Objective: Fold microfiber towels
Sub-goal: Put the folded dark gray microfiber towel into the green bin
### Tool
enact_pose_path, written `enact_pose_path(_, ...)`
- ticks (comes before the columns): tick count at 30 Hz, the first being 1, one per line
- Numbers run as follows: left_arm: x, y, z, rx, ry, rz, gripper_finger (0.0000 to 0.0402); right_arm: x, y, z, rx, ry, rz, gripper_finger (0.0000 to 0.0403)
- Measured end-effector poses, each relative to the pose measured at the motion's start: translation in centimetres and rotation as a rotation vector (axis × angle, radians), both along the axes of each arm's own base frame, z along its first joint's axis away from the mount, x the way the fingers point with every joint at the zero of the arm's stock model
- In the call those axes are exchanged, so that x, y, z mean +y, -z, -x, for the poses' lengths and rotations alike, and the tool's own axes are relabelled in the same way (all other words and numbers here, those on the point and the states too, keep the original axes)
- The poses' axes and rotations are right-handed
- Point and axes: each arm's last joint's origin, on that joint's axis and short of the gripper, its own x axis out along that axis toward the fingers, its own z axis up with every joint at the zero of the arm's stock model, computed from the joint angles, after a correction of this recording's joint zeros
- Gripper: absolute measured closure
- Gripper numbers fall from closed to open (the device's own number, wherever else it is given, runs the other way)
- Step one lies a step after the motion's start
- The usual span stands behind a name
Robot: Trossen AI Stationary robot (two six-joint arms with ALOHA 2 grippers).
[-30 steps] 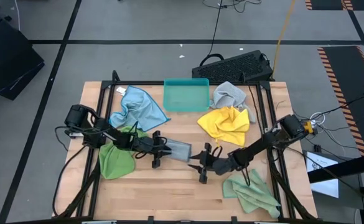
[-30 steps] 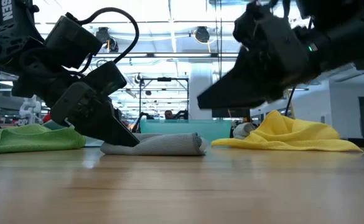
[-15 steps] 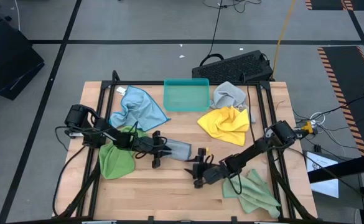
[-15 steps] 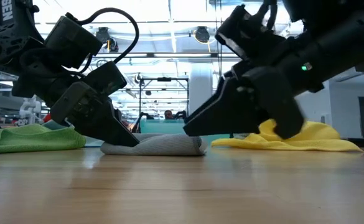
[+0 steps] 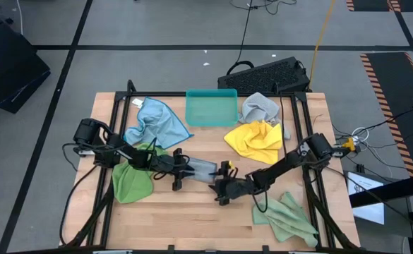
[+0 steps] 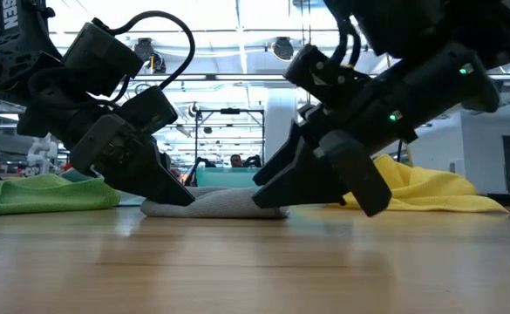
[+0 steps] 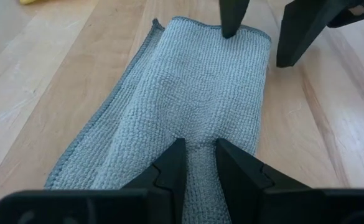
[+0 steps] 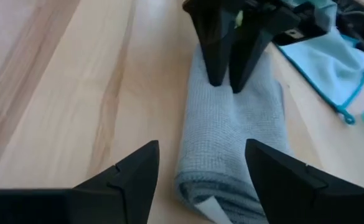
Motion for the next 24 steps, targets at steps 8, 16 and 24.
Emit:
enact_pose_path(8,0.0,0.0,0.0,0.001,0.006,0.004,0.0309,-1.0,1.7,-0.5,0.030,0.003,0.003,0.0177)
enact_pose_path(16,0.0,0.0,0.0,0.002,0.007,0.005,0.0309,-1.7,3.2,-0.8,0.025,0.042,-0.040,0.0257)
enact_pose_path(24,-0.2,-1.7,0.3,-0.034,0.066,0.029,0.0309,-2.5,3.4,-1.0,0.031,0.081,-0.085,0.0391)
